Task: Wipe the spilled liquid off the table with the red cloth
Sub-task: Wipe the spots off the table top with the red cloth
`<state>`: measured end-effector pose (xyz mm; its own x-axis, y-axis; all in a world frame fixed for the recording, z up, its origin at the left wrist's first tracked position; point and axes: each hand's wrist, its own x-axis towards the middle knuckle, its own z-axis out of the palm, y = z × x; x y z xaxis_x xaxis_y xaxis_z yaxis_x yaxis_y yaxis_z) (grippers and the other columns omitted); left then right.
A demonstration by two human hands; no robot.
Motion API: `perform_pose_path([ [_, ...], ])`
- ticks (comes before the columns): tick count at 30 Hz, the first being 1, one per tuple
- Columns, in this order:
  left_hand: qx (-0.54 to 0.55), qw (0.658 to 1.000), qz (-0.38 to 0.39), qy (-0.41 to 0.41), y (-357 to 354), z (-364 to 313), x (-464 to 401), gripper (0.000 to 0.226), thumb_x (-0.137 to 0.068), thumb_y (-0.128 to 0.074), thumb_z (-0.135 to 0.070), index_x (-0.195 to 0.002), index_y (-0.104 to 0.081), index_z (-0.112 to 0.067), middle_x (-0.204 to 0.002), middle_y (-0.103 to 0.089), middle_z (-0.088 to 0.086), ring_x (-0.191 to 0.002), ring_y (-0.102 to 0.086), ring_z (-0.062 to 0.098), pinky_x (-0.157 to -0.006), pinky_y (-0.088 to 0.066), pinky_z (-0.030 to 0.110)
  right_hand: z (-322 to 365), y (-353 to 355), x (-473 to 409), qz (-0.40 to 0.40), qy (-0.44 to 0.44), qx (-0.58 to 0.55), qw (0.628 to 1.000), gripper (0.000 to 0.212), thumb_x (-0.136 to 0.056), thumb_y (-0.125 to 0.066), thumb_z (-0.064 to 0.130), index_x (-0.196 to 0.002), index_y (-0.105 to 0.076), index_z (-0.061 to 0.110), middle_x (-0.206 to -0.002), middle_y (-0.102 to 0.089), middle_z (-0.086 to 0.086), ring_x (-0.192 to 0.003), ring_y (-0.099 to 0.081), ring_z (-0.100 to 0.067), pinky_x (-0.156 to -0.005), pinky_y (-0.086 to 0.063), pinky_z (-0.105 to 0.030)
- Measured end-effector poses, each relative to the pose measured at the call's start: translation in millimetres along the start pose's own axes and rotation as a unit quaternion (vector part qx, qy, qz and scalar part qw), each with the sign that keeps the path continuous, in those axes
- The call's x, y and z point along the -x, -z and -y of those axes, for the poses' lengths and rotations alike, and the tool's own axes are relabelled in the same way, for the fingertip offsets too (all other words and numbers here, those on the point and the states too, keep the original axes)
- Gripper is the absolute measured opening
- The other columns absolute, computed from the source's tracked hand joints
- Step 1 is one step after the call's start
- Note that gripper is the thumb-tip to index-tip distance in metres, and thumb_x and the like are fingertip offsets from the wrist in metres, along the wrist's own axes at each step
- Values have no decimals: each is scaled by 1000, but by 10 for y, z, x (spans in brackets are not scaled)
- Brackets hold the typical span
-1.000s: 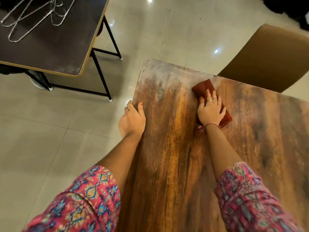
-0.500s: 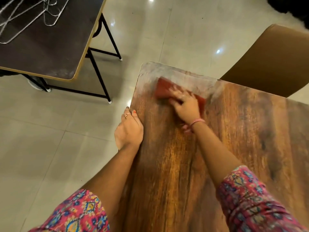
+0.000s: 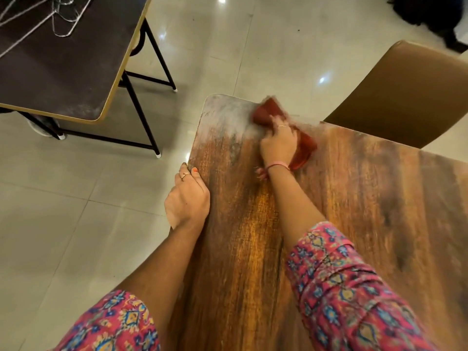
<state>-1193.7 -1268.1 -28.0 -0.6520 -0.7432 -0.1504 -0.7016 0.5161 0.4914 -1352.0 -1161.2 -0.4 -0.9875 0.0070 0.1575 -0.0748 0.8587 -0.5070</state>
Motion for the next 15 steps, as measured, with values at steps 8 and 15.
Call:
perform_pose_path([
  [8, 6, 1000, 9, -3, -20, 12, -28, 45, -99, -22, -39, -131, -43, -15, -113, -64, 15, -90, -63, 39, -67, -42, 38, 342, -209, 336, 296, 349, -23, 889, 52, -94, -50, 26, -144, -38, 28, -149, -40, 7, -142, -27, -15, -117, -9, -39],
  [15, 1, 1000, 11, -10, -58, 70, -42, 51, -99, -16, -41, -133, -44, -16, -119, -63, 12, -91, -62, 39, -72, -45, 40, -711, 269, -833, 183, -42, 154, 970, 57, -98, -33, 47, -151, -19, 32, -161, 1, -8, -147, 1, -26, -113, 6, -59],
])
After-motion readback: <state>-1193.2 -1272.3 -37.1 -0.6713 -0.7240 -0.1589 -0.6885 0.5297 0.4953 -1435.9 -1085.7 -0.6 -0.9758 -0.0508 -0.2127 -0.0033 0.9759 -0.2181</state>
